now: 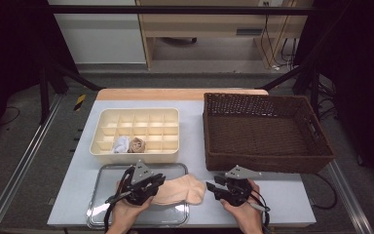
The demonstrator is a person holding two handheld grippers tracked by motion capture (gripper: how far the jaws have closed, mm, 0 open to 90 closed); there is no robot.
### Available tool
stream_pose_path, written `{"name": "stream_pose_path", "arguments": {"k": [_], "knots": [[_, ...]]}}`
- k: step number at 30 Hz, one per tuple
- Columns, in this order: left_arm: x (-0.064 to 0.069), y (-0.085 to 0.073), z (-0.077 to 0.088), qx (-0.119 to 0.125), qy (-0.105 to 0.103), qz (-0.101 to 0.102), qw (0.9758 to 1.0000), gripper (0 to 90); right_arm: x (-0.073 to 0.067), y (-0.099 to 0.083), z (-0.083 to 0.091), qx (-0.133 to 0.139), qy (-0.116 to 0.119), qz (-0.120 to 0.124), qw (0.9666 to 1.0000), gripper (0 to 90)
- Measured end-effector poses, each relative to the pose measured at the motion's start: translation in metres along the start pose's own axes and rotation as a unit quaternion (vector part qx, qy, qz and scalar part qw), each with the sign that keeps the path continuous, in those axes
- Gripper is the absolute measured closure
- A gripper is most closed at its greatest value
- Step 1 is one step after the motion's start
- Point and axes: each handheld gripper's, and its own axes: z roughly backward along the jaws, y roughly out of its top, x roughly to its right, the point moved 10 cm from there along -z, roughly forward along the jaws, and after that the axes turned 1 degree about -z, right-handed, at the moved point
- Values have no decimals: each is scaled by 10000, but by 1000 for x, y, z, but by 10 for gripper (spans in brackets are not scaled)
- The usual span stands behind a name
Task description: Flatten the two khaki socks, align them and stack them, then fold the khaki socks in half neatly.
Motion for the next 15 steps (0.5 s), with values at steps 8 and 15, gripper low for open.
{"name": "stream_pose_path", "arguments": {"k": [8,15], "knots": [[13,-1,-14,-104,-198,23,9997,894,1,-4,-6,-45,2,-43,10000,557],[21,-12,-25,-323,-367,82,9988,898,-2,-7,-18,-160,-15,-16,9999,555]]}}
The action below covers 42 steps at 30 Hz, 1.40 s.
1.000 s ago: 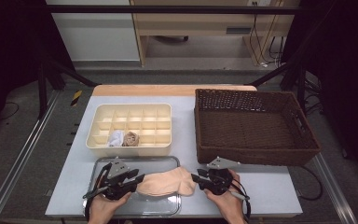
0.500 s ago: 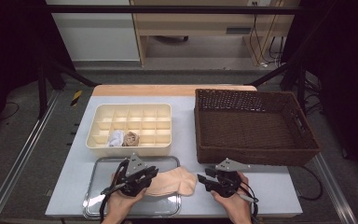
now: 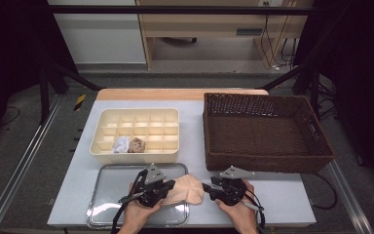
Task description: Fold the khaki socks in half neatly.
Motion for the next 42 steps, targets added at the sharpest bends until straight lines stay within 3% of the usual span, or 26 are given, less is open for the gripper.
{"name": "stream_pose_path", "arguments": {"k": [10,17,22,25,29,32,42], "knots": [[12,-18,-14,-384,-35,-208,9990,898,-11,-6,-13,-171,100,33,9998,647],[12,-20,-12,-410,-8,-249,9988,898,-18,-7,-17,-179,103,90,9997,714],[9,-17,-10,-328,40,-175,9993,898,-20,-7,-19,-222,93,71,9997,816],[8,-18,-10,-340,67,-169,9993,898,-20,-6,-19,-246,87,113,9996,824],[8,-19,-12,-376,98,-186,9991,898,-22,-1,-14,-269,208,51,9994,828],[7,-18,-13,-369,115,-167,9991,898,-29,13,0,-9,439,116,9990,829],[3,-14,-18,-333,255,-170,9990,898,-46,33,17,281,868,147,9957,832]]}}
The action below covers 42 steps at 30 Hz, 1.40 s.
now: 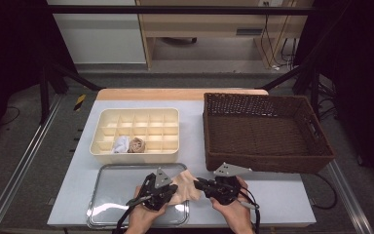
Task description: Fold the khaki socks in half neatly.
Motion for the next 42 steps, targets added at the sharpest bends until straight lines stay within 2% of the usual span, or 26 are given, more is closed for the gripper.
{"name": "stream_pose_path", "arguments": {"k": [4,7,10,13,14,18,19,20,22,27,28,29,34,36,37,38,41,42], "knots": [[1,2,-1,19,-29,25,10000,898,-10,5,0,73,170,12,9998,832],[1,3,1,65,-85,68,9999,898,-12,6,-2,77,200,32,9998,832],[-4,9,12,191,-92,102,9997,898,-14,7,-2,62,225,88,9997,831],[-17,12,31,364,-49,219,9991,898,-15,7,-1,49,226,86,9997,830],[-28,10,44,424,103,234,9988,898,-16,8,-1,52,242,105,9996,830],[-43,0,63,423,355,201,9983,898,-18,10,-1,55,250,122,9996,830],[-48,-6,68,399,407,245,9981,898,-19,11,-1,52,258,127,9996,830],[-56,-18,76,345,472,370,9976,898,-21,12,-3,37,259,129,9996,829],[-61,-28,81,293,482,503,9971,896,-24,13,-6,6,286,133,9995,830],[-60,-41,84,169,427,596,9972,897,-34,14,-13,-43,358,195,9992,829],[-58,-43,83,137,406,591,9973,898,-40,14,-17,-71,402,240,9989,829],[-56,-45,82,80,417,565,9975,898,-40,14,-17,-71,402,240,9989,829],[-51,-47,73,-86,426,456,9980,898,-58,15,-30,-187,540,403,9976,829],[-51,-46,71,-79,429,470,9979,898,-68,14,-42,-260,621,499,9965,827],[-51,-46,71,-79,429,470,9979,898,-68,14,-42,-260,621,499,9965,827],[-52,-47,71,-99,421,463,9980,898,-73,13,-51,-305,656,555,9958,825],[-53,-47,70,-106,425,468,9979,898,-78,10,-60,-394,691,593,9951,823],[-53,-47,70,-113,423,472,9979,899,-82,7,-68,-462,712,605,9946,822]]}}
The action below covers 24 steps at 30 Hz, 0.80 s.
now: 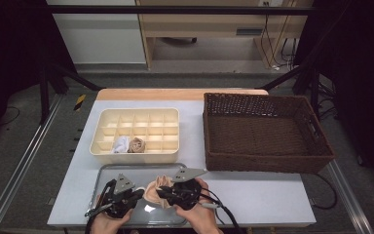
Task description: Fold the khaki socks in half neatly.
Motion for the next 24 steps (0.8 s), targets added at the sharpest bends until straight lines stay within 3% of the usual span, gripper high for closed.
{"name": "stream_pose_path", "arguments": {"k": [5,9,14,20,22,23,24], "knots": [[-4,2,2,45,41,35,10000,898,-3,-8,-16,-170,13,44,9998,818],[-11,6,8,197,82,179,9996,899,-4,-19,-32,-335,0,109,9994,801],[-17,12,14,360,64,301,9989,899,-7,-22,-36,-360,71,114,9993,749],[-17,23,21,552,-24,350,9979,899,-8,-3,-10,56,140,53,9999,677],[-11,29,21,609,-88,285,9977,898,1,6,8,254,-1,71,9997,687],[-11,29,21,609,-88,285,9977,899,1,6,8,254,-1,71,9997,687],[-2,33,20,606,-156,176,9979,899,13,8,20,310,-197,39,9993,695]]}}
